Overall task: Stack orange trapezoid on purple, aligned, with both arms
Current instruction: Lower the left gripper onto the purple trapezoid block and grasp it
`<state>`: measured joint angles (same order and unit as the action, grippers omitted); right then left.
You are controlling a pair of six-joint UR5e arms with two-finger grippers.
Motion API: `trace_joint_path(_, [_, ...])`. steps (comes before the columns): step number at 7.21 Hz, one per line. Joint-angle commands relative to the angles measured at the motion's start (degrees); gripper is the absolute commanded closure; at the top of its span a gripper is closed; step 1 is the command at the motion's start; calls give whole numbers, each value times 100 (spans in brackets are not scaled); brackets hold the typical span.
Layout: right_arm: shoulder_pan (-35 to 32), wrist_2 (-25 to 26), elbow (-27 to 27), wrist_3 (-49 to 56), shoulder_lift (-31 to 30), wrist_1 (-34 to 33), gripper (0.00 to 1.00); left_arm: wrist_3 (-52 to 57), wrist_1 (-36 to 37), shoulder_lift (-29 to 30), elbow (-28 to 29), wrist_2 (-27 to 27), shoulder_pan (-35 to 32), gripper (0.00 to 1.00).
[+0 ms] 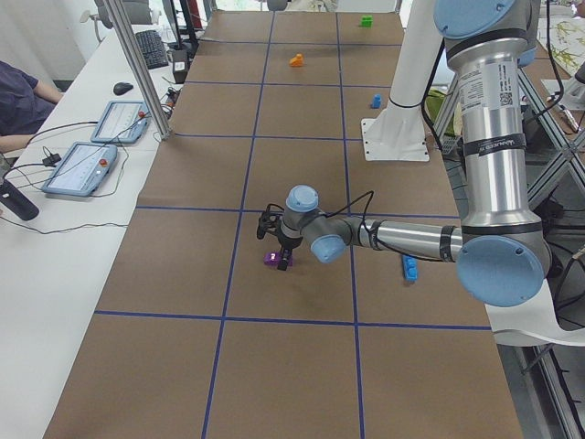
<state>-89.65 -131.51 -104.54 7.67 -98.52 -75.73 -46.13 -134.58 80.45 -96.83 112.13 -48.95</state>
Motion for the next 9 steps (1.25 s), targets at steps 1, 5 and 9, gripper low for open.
trace_joint_path(1, [0, 3, -5, -2, 0, 6, 0, 7, -77, 14, 85, -104, 87, 44])
trace_joint_path(5, [0, -6, -5, -2, 0, 6, 0, 34, -77, 14, 77, -95, 87, 58])
trace_joint_path(9, [0, -337, -5, -2, 0, -3, 0, 17, 36, 32, -561, -95, 78, 100])
